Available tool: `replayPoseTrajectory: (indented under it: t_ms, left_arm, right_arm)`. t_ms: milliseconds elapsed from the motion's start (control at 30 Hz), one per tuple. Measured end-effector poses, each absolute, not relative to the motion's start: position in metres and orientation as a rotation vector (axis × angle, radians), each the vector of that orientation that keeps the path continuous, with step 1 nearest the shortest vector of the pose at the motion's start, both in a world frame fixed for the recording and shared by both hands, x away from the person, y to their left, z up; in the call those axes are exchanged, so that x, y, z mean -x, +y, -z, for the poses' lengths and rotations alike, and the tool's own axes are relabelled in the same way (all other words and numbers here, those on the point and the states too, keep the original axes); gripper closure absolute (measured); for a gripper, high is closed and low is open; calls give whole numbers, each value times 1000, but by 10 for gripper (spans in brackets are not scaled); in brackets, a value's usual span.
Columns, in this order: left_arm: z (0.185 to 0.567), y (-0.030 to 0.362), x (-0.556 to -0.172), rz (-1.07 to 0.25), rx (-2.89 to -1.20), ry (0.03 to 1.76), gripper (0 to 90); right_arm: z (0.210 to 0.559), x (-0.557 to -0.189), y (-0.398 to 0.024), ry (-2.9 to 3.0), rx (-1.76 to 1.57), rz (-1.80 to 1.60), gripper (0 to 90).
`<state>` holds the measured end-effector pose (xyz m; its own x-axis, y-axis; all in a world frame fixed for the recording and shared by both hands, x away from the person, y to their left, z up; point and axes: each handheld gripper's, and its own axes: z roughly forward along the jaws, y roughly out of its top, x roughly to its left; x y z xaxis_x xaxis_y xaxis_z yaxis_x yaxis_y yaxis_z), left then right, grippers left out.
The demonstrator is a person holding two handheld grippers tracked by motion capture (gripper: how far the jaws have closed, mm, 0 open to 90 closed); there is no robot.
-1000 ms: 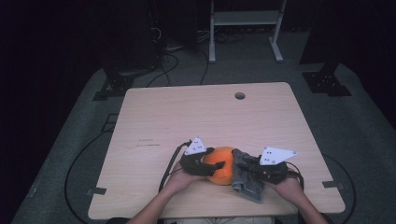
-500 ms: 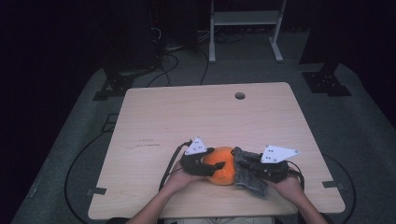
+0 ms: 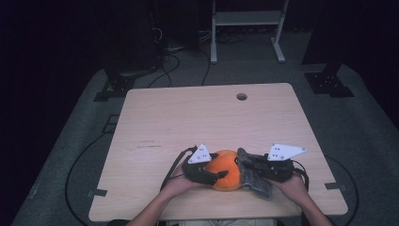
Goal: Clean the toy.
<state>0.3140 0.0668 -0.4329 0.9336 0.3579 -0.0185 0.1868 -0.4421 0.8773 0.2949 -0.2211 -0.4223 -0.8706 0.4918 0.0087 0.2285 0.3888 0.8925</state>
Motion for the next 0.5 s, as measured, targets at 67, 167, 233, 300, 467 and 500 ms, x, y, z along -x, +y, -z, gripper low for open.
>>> replayPoseTrajectory:
  t_ms: [67, 167, 233, 300, 467, 500]
  left_arm:
    - [429, 69, -316, -207, -2010, 385, 167]
    - [435, 65, -322, -196, -2039, 451, 94]
    - [437, 64, -323, -202, -2052, 471, 116]
    - [437, 64, -322, -207, -2054, 468, 176]
    - [437, 67, -320, -213, -2065, 453, 206]
    - [437, 67, -319, -215, -2065, 449, 208]
  right_arm:
    - [424, -294, -224, 2399, -638, -1461, 788]
    - [427, -290, -226, 2401, -633, -1463, 788]
    - [427, -290, -225, 2402, -628, -1452, 787]
    - [428, -292, -227, 2407, -644, -1441, 788]
    - [437, -300, -239, 2438, -769, -1364, 789]
    - [437, -300, -243, 2442, -786, -1363, 789]
